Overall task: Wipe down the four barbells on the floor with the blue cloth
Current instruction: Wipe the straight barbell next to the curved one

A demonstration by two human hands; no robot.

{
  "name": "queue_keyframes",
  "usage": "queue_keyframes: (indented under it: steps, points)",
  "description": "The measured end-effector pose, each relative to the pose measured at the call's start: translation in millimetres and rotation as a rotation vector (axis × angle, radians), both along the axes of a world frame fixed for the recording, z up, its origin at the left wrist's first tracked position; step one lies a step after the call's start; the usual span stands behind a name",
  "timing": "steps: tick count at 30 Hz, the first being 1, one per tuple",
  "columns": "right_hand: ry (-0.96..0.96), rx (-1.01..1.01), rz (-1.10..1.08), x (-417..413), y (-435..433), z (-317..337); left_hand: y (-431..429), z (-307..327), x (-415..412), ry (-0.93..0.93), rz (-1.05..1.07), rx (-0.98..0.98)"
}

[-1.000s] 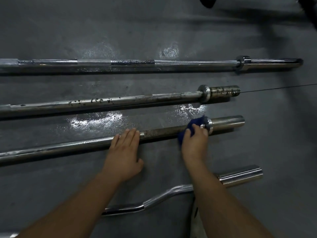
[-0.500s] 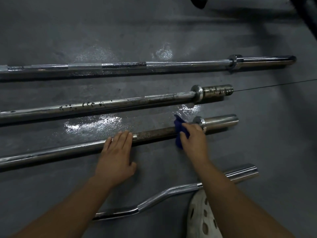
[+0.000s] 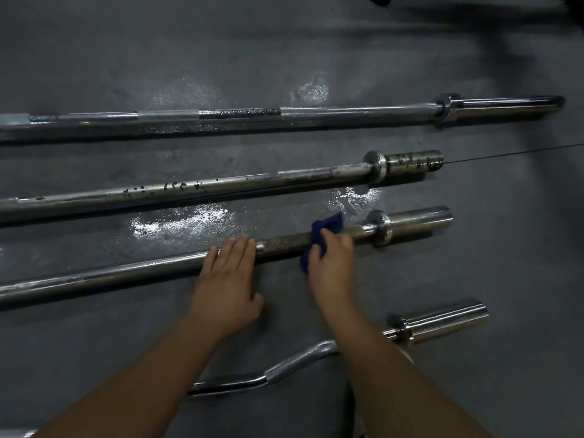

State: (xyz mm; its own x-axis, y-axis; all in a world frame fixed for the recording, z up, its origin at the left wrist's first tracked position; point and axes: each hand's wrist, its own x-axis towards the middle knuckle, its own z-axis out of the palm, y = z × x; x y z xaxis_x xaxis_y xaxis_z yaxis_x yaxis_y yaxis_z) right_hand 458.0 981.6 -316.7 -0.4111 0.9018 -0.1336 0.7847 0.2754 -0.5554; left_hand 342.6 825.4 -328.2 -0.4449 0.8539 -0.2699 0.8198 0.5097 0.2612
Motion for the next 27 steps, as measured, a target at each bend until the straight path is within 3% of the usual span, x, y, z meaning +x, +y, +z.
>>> queue_keyframes:
  steps: [3,4,7,12,16,22,25,27]
  points:
    - [-0.006,-0.01,0.27,-8,-1,3,1,2,0,-0.004,0.008,-0.008]
    - [0.011,0.007,0.235,-6,9,1,2,3,-1,-0.011,0.011,-0.005]
    - [0.027,0.014,-0.136,-1,7,1,1,2,-4,-0.027,0.022,0.016]
    - [0.009,-0.015,0.314,-30,-31,4,0,3,-3,-0.037,0.007,0.001]
    - [-0.025,0.045,-0.032,-8,0,0,-1,6,-6,-0.074,0.0,0.01]
    - [-0.016,-0.084,0.194,-28,-21,7,-20,15,-4,-0.025,-0.067,-0.026]
    - [0.005,-0.065,-0.021,-23,-24,13,-33,29,-10,-0.016,-0.079,-0.031]
    - [-0.022,-0.155,0.008,-30,-37,18,-41,36,-12,-0.017,-0.073,-0.025]
